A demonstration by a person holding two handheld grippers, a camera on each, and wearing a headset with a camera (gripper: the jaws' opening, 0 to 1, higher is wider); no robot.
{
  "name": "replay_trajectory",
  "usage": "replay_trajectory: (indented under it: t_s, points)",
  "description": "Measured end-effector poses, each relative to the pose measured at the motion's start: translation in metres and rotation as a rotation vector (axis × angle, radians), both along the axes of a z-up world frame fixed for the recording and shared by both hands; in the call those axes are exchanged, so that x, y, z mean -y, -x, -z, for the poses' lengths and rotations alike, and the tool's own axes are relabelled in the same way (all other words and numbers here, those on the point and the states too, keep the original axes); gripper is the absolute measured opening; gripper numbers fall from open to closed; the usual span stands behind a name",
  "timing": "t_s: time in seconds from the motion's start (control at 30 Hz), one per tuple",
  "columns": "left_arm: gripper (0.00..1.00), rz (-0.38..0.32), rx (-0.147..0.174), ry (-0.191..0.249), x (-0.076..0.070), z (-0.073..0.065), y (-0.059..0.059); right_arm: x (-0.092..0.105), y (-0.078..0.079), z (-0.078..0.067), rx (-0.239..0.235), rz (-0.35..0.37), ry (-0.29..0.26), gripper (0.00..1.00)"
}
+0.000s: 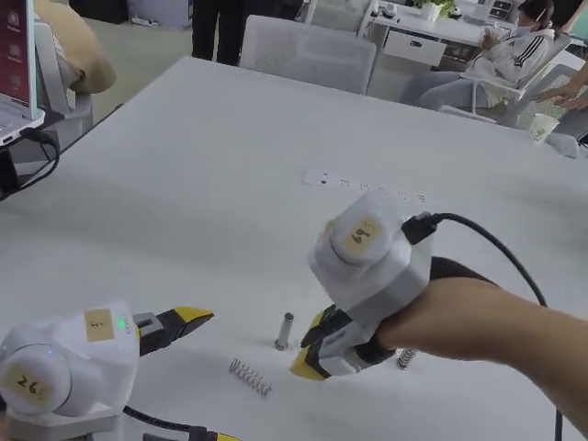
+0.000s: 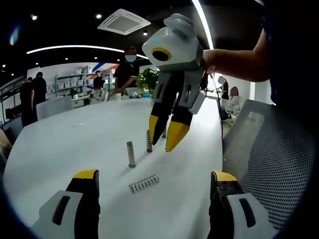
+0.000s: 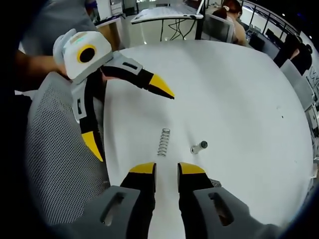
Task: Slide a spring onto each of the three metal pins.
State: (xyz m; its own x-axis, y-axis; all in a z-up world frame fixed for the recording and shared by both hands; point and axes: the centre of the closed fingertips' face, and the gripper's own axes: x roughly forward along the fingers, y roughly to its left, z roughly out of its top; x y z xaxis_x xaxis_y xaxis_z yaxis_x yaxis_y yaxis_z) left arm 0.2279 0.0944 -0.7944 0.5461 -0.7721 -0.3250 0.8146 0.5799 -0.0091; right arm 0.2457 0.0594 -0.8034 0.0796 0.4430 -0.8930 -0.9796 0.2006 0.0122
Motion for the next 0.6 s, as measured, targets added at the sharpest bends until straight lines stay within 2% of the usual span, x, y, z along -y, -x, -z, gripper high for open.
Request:
replay_trajectory:
  t_s: [0.33, 0.4, 0.47, 0.6]
  points:
    - [0.88, 0.001, 0.001, 0.000, -0.001, -0.001, 0.000, -0.014, 0.002, 0.030, -0.027, 0.022, 0.008, 0.15]
    - [0.88, 0.004, 0.001, -0.002, -0.001, 0.000, 0.000, -0.013, 0.003, 0.036, -0.036, 0.020, 0.027, 0.14]
    - [0.88, 0.005, 0.000, -0.003, -0.001, 0.000, 0.001, -0.014, 0.003, 0.041, -0.027, 0.016, 0.036, 0.15]
    - [0.88, 0.004, -0.002, -0.002, -0.002, 0.000, 0.001, -0.018, 0.004, 0.047, -0.039, 0.022, 0.043, 0.15]
